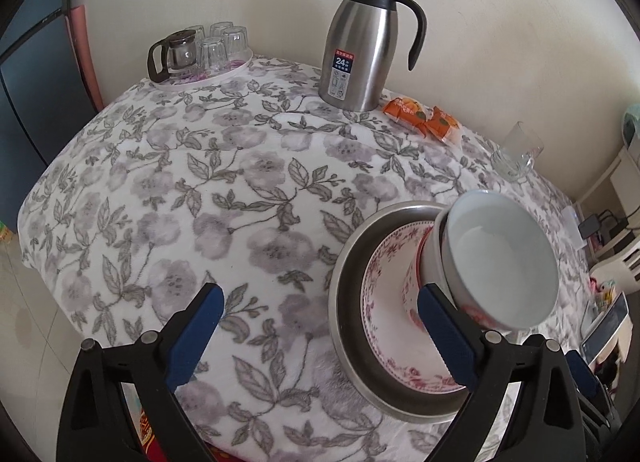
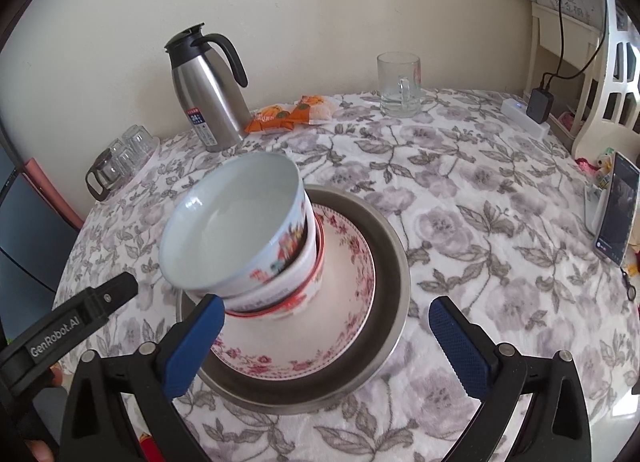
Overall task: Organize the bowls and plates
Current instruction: 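Withdraw both grippers away from the stacked dishes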
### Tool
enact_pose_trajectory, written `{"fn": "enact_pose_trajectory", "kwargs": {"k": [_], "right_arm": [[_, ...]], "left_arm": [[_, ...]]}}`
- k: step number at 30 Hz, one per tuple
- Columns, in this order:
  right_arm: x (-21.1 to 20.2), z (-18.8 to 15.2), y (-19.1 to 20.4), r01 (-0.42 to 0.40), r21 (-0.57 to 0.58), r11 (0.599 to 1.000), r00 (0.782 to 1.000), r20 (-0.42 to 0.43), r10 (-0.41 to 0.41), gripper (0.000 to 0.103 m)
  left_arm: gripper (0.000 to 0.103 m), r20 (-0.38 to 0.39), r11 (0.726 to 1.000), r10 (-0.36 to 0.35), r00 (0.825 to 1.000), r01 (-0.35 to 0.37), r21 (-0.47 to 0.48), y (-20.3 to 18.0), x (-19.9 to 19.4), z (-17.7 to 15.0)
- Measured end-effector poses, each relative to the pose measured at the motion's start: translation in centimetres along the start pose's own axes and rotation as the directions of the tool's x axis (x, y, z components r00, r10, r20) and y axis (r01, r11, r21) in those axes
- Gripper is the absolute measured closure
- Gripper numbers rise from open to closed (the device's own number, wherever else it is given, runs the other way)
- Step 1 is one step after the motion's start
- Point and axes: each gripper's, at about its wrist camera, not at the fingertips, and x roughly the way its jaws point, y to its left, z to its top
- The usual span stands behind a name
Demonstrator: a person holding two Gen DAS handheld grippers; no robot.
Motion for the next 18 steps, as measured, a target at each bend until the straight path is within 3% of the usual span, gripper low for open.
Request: {"fn": "enact_pose_trajectory", "kwargs": {"k": [10,18], "right_arm": [[1.1,-1.7,-0.6,0.041,-0.013,0.999,0.998,-0.045,-0.041,0.000],[1.5,-2.7,-0.9,0.059,-0.024,0.998,0.996,-0.065,-0.060,0.000]], "left_arm": [[0.005,-0.023,0.999,-0.012,1.000,0.013,0.038,-0.3,0.2,-1.6],[0.005,-0.069,0.995,0.067,0.995,-0.061,0.076,-0.8,1.0,-3.5]]}}
